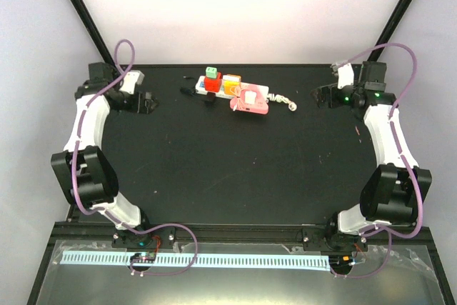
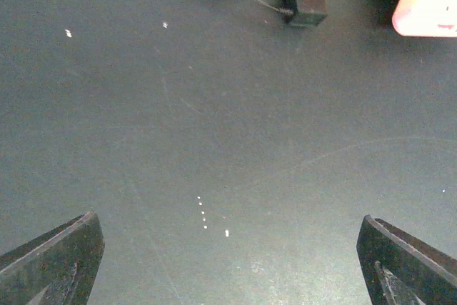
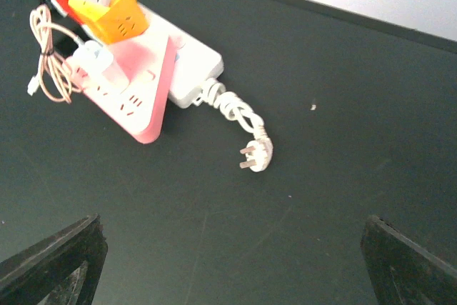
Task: Pull the plug off the socket
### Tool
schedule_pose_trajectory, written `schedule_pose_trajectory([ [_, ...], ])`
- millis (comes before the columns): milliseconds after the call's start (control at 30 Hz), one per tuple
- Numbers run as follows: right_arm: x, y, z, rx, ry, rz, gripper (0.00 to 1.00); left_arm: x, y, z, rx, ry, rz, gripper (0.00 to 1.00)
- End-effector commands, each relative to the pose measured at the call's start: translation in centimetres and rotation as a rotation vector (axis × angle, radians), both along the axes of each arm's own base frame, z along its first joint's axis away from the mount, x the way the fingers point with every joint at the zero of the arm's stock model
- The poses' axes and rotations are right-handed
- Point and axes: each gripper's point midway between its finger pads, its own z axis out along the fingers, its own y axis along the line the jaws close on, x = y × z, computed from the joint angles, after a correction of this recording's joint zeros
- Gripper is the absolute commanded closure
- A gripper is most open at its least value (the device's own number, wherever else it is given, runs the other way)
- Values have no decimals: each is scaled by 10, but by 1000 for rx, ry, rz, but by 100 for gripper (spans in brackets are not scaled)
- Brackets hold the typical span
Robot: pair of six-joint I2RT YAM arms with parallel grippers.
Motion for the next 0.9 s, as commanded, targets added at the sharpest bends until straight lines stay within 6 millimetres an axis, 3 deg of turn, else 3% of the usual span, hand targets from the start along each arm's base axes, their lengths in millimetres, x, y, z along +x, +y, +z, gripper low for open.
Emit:
schedule_pose_trajectory([
  [0, 6, 20, -22, -81, 25, 156, 0, 3, -10, 12, 32, -91, 7, 1],
  [267, 33, 40, -72, -197, 147, 312, 0, -11, -35, 16, 6, -137, -59, 1],
  [567, 73, 53, -111, -297, 213, 409, 0, -19, -49, 32, -40, -194, -86, 1],
  [867, 104, 63, -145, -364, 264, 478, 12, -25, -52, 38, -45, -216, -99, 1],
])
